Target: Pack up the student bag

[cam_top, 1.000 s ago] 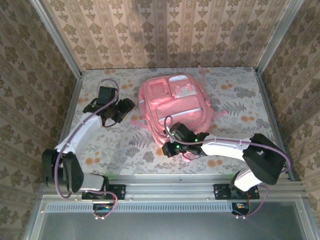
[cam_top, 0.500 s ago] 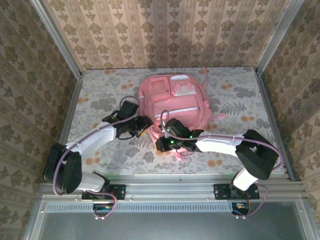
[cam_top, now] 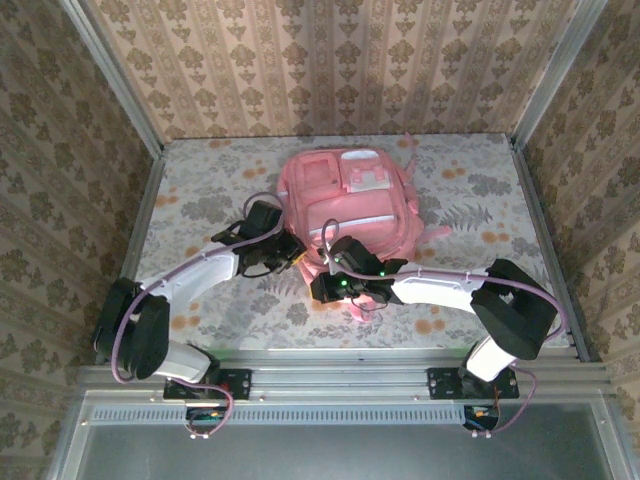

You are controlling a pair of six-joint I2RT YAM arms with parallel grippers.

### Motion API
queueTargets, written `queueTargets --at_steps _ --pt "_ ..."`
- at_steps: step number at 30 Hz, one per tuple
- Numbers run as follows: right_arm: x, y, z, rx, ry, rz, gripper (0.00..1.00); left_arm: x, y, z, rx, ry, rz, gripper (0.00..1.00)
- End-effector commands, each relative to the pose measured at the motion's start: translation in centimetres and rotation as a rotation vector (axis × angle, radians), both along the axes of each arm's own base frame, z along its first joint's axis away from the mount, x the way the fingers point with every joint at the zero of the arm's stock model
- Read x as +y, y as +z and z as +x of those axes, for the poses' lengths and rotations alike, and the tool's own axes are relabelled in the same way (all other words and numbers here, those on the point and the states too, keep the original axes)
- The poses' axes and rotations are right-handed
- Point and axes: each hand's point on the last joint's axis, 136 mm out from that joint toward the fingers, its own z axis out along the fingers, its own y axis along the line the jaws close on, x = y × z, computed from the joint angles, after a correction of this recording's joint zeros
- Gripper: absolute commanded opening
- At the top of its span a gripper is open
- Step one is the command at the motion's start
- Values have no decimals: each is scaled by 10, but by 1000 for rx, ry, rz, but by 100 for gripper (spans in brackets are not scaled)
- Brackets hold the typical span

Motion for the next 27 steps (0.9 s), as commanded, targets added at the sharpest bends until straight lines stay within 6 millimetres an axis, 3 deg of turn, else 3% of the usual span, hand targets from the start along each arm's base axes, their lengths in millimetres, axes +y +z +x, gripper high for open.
queueTargets --at_steps 1,5,14,23,27 --pt "10 16 6 -35 4 69 0 -6 -3 10 -17 17 -10 11" --pt "5 15 4 -39 -6 52 0 -8 2 16 -32 11 -2 0" --pt "-21 9 -3 -46 -26 -37 0 21 2 22 -55 74 37 0" --pt "-67 -11 -23 18 -50 -145 0 42 2 34 -64 109 56 0" --pt "-81 -1 -38 27 -14 -169 0 50 2 40 -64 126 60 0"
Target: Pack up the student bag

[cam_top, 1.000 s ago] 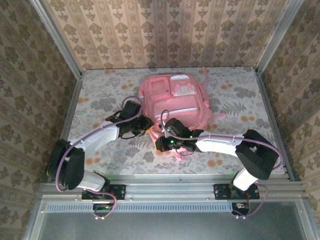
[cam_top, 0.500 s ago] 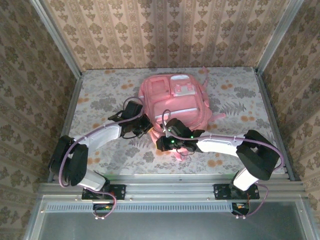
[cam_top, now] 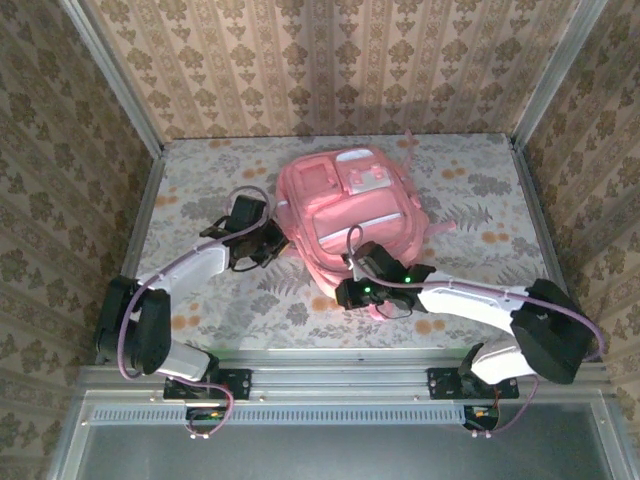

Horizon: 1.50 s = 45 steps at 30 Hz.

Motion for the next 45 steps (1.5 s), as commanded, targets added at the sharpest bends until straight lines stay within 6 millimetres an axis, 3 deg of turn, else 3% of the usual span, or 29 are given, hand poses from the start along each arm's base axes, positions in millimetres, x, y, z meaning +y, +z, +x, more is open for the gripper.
queueTargets --at_steps 1,4,7,10,15,24,30,45 --pt "-20 2 -19 24 43 -60 0 6 7 7 -42 -3 24 0" --pt "-26 7 -22 17 48 -66 0 -1 8 4 -46 -44 23 0" --pt "-20 14 -19 17 42 -20 0 -14 10 -9 -31 -81 20 24" --pt "-11 15 -15 27 45 4 0 -30 19 -25 -16 -96 -18 31" --pt "-4 14 -9 28 47 8 0 -67 28 -53 30 -148 -79 32" --pt "-5 15 -4 13 40 9 0 -94 21 -77 95 -177 -135 32" --pt "-8 10 -3 16 29 8 0 -104 12 -84 137 -195 -135 31" --pt "-10 5 1 19 15 15 0 -108 2 -95 166 -201 -118 26"
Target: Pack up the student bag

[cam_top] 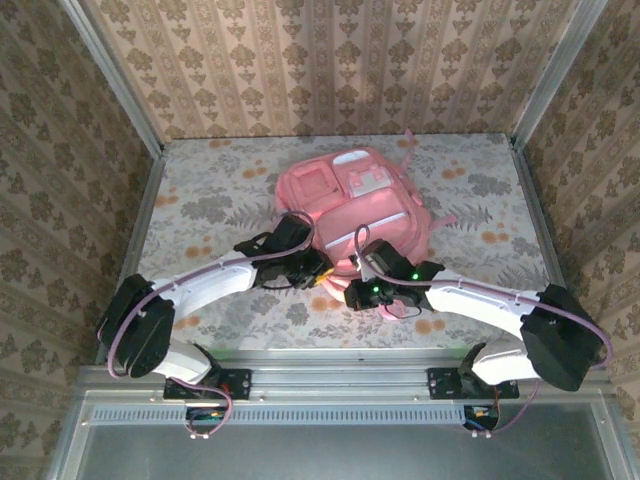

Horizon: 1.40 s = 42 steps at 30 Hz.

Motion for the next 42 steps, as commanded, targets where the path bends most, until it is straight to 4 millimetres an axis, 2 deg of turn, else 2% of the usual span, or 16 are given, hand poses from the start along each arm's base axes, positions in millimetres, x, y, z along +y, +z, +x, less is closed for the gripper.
queueTargets --at_steps 1,8,19,23,25,29,34,42 --pt "7 7 6 -27 7 43 0 -4 -2 -3 22 7 1 26" --pt "6 9 6 -31 3 47 0 2 -12 -7 35 16 18 17" --pt "1 8 8 -35 -12 44 0 3 -10 -11 24 13 17 16" --pt "3 10 8 -31 -12 55 0 4 -17 -9 25 19 34 7" --pt "3 12 7 -31 -10 58 0 7 -18 -5 16 27 43 0" --pt "-1 14 2 -22 -5 49 0 22 -11 13 -26 65 66 0" --pt "-11 12 -10 30 21 -16 0 40 10 37 -105 91 90 0" --pt "-34 8 -24 105 73 -187 0 63 14 51 -125 137 95 0"
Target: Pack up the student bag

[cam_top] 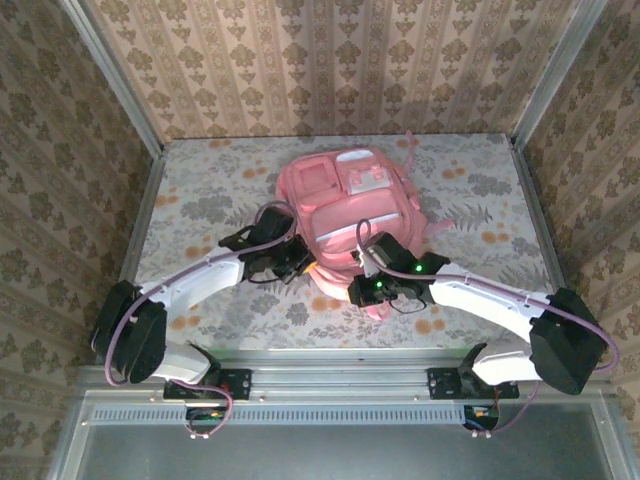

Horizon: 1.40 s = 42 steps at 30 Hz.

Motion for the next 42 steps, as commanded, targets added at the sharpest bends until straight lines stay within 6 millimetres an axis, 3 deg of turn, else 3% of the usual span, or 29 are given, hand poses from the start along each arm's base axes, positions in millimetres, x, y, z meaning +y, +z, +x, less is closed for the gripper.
queueTargets --at_steps 1,12,16,19,21,26,29,31,33,36,42 --pt "-27 -9 -22 89 42 -154 0 25 6 21 -71 69 67 0" --pt "-72 -9 10 19 -143 -218 0 60 5 26 -85 113 95 0" --pt "-81 -4 20 -21 -201 -168 0 65 3 25 -89 105 114 0" --pt "-74 -5 19 -17 -173 -131 0 69 5 26 -101 103 128 0" --pt "-56 -6 12 23 -116 -56 0 72 9 31 -128 89 139 0" --pt "21 21 -3 -62 56 140 0 76 21 57 -174 7 190 0" --pt "54 29 7 -50 38 201 0 88 42 74 -205 4 192 0" --pt "75 29 19 -29 7 244 0 102 55 76 -227 40 191 12" --pt "92 34 36 -47 -43 299 0 117 63 70 -230 85 180 25" --pt "120 46 53 -79 -76 407 0 129 65 51 -210 119 154 35" --pt "158 47 66 -67 -64 439 0 123 43 5 -92 153 61 40"
